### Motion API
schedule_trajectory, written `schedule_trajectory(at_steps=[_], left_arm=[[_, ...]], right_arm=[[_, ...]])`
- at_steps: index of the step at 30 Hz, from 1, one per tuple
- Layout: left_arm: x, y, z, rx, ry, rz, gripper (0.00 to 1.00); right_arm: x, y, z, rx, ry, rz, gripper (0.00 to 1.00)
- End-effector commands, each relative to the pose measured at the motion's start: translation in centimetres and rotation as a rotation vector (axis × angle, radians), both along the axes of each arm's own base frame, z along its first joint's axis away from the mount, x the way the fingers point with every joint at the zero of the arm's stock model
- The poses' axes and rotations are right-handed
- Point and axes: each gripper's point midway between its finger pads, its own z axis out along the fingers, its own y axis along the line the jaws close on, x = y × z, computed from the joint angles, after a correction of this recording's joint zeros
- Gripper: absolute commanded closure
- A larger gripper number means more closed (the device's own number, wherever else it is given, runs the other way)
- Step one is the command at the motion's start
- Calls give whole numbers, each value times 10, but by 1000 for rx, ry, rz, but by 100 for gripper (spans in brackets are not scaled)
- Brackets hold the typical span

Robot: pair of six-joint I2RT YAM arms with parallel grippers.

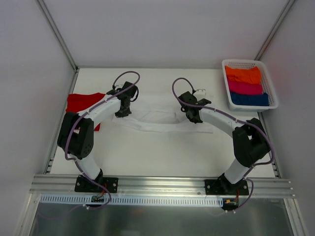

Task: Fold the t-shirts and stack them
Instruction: Fold the other side of the tshirt into a rectangle

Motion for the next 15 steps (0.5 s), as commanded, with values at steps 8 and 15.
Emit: schedule_trajectory(at_steps=[8,15], left_arm=[[28,12,-9,9,20,71,93],[36,24,-2,3,2,104,93]], right_arm=[[43,-7,9,-27,-40,-30,99],[62,-6,18,-14,-57,-29,99]])
